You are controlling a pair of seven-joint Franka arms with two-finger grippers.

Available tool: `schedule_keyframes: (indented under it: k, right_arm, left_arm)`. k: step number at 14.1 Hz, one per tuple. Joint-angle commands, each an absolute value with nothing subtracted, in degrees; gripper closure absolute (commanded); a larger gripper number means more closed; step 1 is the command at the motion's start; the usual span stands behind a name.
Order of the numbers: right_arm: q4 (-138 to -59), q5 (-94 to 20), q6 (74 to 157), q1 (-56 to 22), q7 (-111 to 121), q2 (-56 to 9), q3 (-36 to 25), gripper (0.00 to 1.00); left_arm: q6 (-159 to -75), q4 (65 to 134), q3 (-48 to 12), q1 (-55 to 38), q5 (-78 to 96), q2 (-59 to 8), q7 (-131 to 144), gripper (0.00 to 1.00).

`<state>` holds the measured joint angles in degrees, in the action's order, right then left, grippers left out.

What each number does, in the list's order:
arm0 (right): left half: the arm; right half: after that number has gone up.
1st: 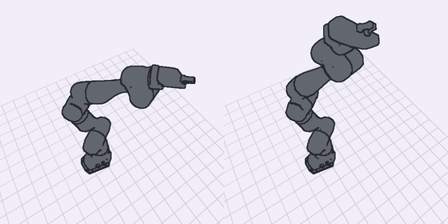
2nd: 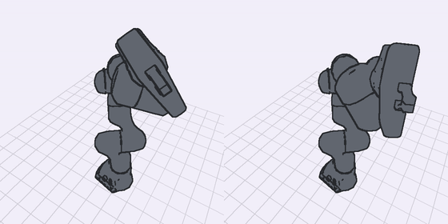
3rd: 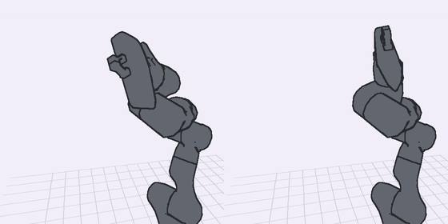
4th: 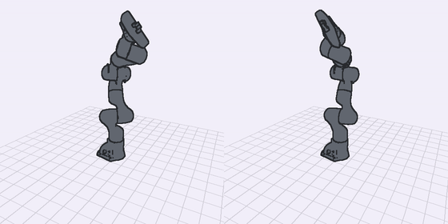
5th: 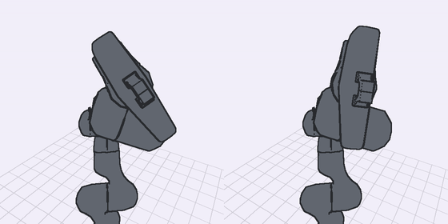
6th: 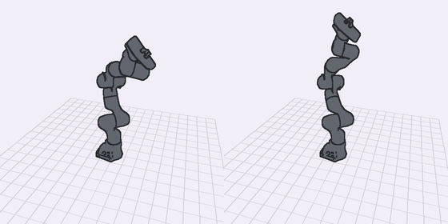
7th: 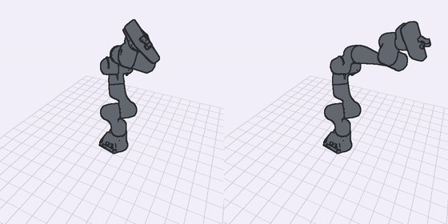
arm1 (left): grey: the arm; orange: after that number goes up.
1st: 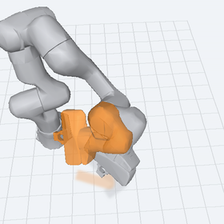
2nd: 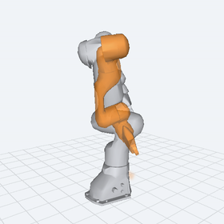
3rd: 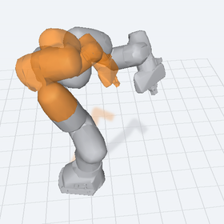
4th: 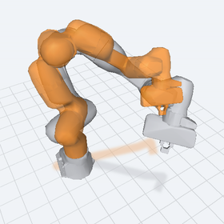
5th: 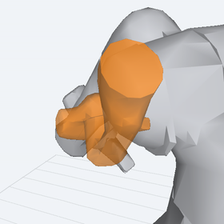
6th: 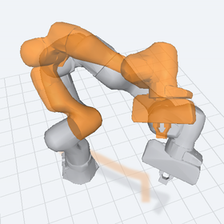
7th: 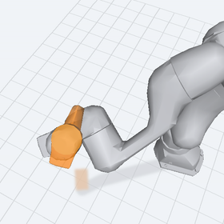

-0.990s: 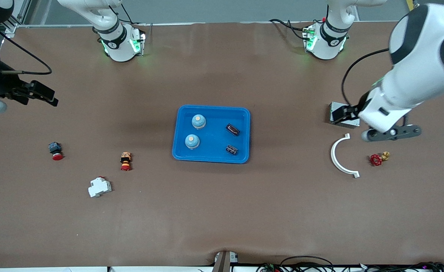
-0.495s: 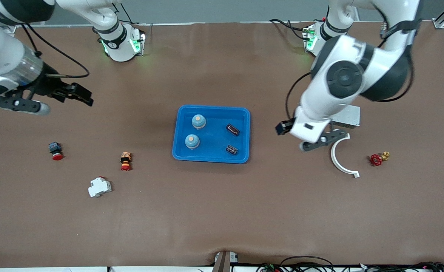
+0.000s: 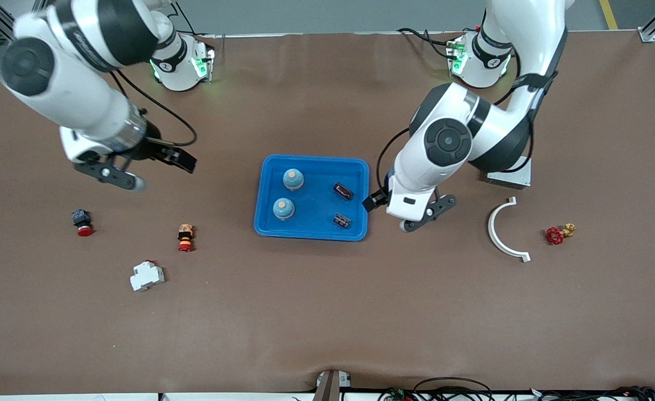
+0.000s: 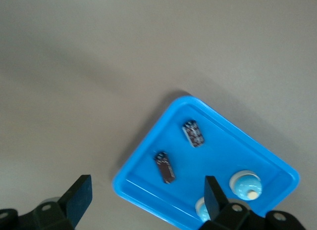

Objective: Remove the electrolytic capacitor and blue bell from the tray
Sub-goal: 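Grasp a brown capacitor with the left gripper while the right grasps a bell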

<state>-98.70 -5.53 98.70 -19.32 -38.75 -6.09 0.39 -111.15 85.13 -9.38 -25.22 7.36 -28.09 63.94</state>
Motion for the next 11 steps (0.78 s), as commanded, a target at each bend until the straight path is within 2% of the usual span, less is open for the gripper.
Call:
schedule_keyframes:
  k: [1,4,6,8,11]
  right_arm:
    - [-93.0,-5.9,98.7,-23.8,-40.1,-14.4,-0.3,0.00]
    - [-91.3,-6.0,98.8,-25.7,-40.0,-20.5,-0.2,0.00]
    - [-91.2,-6.1,98.9,-26.9,-39.9,-21.9,-0.2,0.00]
    - [-91.0,-5.9,100.2,-28.2,-40.1,-24.3,-0.2,0.00]
    - [-90.1,-5.4,100.3,-29.7,-39.5,-25.1,-0.3,0.00]
  left_arm:
    - [-115.9,84.3,-9.4,-28.0,9.0,-32.0,71.2,0.03]
    - [-121.5,85.8,-9.3,-30.2,8.7,-35.1,77.7,0.11]
    - [-125.5,87.6,-8.7,-33.0,8.1,-36.9,82.6,0.14]
    - [-129.4,92.3,-8.8,-33.2,4.1,-36.8,85.9,0.20]
    - [-130.4,96.0,-8.8,-34.6,-0.2,-37.1,92.3,0.27]
